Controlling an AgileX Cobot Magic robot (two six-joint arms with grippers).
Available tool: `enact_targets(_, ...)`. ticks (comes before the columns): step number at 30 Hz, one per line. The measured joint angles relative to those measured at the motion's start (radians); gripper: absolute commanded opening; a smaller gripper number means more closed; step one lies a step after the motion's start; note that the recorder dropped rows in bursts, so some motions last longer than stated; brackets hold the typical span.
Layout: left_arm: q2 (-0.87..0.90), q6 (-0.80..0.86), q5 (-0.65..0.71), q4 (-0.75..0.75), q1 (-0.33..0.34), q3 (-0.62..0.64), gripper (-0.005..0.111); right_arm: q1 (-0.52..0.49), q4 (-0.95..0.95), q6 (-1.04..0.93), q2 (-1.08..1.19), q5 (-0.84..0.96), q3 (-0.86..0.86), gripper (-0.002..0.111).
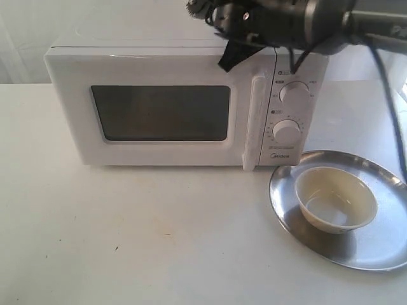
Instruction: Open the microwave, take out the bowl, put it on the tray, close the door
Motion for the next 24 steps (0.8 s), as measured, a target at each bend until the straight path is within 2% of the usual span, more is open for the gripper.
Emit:
enact_targets(3,0.000,0.000,0.000,0.000,0.000,0.000,0.000,-0.013,0.014,0.008,-0.106,-0.036,0.047,0.000)
enact_targets(8,0.000,0.000,0.000,0.000,0.000,0.000,0.000,-0.015,0.058,0.029,-0.332,-0.215,0.195,0.000)
enact_targets(17,0.000,0.000,0.000,0.000,0.000,0.000,0.000,-0.041,0.071,0.172,-0.680,-0.520,0.713,0.000)
enact_targets(20,0.000,0.000,0.000,0.000,0.000,0.000,0.000,-0.045,0.094,0.307,-0.759,-0.546,0.874,0.000)
enact_targets(24,0.000,0.000,0.000,0.000,0.000,0.000,0.000,-0.045,0.237,0.556,-0.849,-0.512,1.028,0.000)
